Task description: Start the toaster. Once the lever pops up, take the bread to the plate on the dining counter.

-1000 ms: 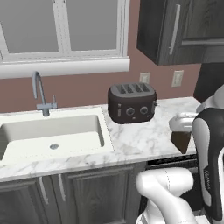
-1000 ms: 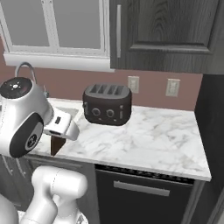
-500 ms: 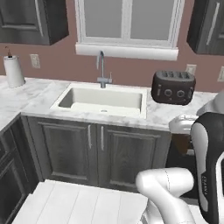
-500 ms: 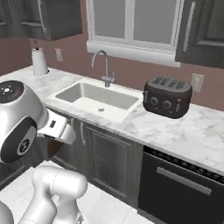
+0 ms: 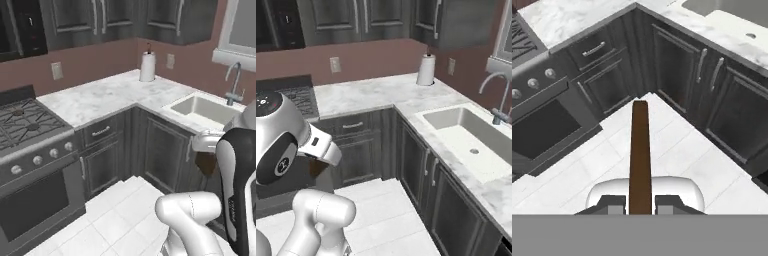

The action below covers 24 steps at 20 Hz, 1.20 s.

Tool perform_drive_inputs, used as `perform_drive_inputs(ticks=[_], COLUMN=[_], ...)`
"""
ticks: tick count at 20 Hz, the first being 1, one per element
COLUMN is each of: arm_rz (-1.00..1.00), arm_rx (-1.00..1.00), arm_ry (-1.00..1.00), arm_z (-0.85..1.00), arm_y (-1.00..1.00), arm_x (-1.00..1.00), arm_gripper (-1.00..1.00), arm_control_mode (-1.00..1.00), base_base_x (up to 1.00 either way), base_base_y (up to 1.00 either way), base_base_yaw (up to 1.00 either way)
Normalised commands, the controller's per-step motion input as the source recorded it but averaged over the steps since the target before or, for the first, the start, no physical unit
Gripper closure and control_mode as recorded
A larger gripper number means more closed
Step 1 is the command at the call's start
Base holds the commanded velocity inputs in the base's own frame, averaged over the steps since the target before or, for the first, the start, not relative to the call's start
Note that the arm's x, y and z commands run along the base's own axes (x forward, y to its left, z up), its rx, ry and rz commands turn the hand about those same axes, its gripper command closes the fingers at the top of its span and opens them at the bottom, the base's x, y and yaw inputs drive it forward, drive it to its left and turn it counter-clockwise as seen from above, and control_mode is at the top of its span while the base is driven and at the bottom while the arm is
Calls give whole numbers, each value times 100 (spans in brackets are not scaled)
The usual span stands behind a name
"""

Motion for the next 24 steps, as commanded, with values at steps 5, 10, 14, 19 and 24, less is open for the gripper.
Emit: perform_drive_inputs(ticks=[5,10,14,19,24], arm_rz=[0,0,0,0,0], arm_rx=[0,0,0,0,0], arm_ry=[0,0,0,0,0], arm_z=[0,0,0,0,0], arm_y=[0,0,0,0,0], arm_x=[0,0,0,0,0], arm_gripper=[100,100,100,100,100], arm_control_mode=[100,100,100,100,100], base_base_x=[-11,-5,-3,0,0], base_base_y=[2,4,6,3,0], base_base_yaw=[100,100,100,100,100])
